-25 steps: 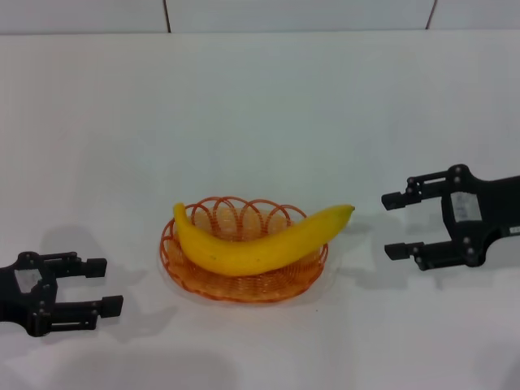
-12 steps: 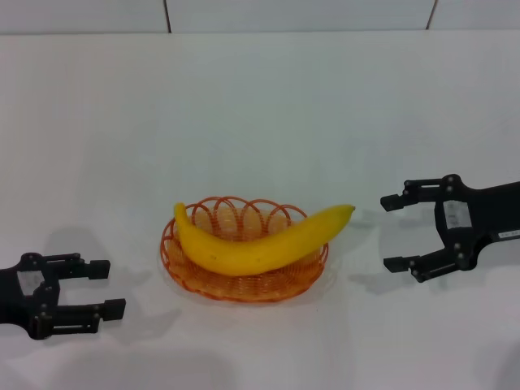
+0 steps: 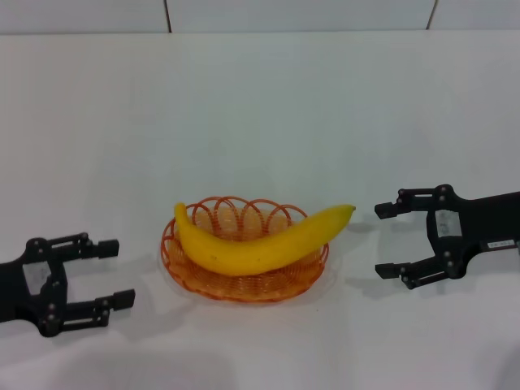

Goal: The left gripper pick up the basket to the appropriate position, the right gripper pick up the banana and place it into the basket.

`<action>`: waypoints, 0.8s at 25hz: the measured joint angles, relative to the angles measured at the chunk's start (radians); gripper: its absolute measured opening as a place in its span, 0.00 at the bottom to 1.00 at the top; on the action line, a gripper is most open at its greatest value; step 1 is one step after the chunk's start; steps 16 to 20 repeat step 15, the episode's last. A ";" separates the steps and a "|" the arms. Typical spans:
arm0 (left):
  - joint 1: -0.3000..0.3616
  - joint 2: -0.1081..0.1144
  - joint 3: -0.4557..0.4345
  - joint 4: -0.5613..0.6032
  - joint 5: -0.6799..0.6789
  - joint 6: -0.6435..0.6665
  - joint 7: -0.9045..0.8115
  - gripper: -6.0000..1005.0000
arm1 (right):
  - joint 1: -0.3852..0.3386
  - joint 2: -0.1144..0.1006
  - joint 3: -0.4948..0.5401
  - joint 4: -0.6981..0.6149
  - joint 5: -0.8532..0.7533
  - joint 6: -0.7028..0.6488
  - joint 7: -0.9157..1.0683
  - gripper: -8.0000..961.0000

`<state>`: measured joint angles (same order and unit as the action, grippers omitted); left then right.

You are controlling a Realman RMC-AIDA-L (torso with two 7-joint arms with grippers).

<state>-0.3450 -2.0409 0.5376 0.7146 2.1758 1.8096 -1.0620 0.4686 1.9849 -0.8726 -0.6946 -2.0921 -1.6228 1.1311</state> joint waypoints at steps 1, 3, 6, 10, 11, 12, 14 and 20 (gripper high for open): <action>-0.002 0.000 -0.009 -0.012 -0.008 -0.002 0.022 0.75 | 0.000 0.001 0.000 0.004 0.000 0.005 -0.004 0.93; -0.008 0.001 -0.017 -0.043 -0.013 -0.005 0.061 0.75 | 0.000 0.005 0.000 0.006 0.000 0.009 -0.008 0.93; -0.013 0.002 -0.019 -0.056 -0.007 -0.013 0.068 0.75 | 0.005 0.009 0.000 0.007 -0.002 0.009 -0.009 0.93; -0.013 0.003 -0.020 -0.056 -0.007 -0.041 0.046 0.75 | 0.004 0.010 0.000 0.007 -0.004 0.009 -0.012 0.93; -0.013 0.003 -0.020 -0.056 -0.007 -0.051 0.041 0.75 | 0.002 0.009 0.000 0.008 -0.004 0.010 -0.016 0.93; -0.013 0.003 -0.020 -0.056 -0.009 -0.065 0.035 0.75 | 0.001 0.009 0.000 0.009 -0.004 0.010 -0.021 0.93; -0.013 0.003 -0.021 -0.056 -0.011 -0.087 0.029 0.75 | 0.000 0.008 0.000 0.015 -0.004 0.012 -0.035 0.93; -0.013 0.003 -0.021 -0.056 -0.012 -0.092 0.030 0.75 | 0.000 0.008 0.000 0.018 -0.003 0.014 -0.040 0.93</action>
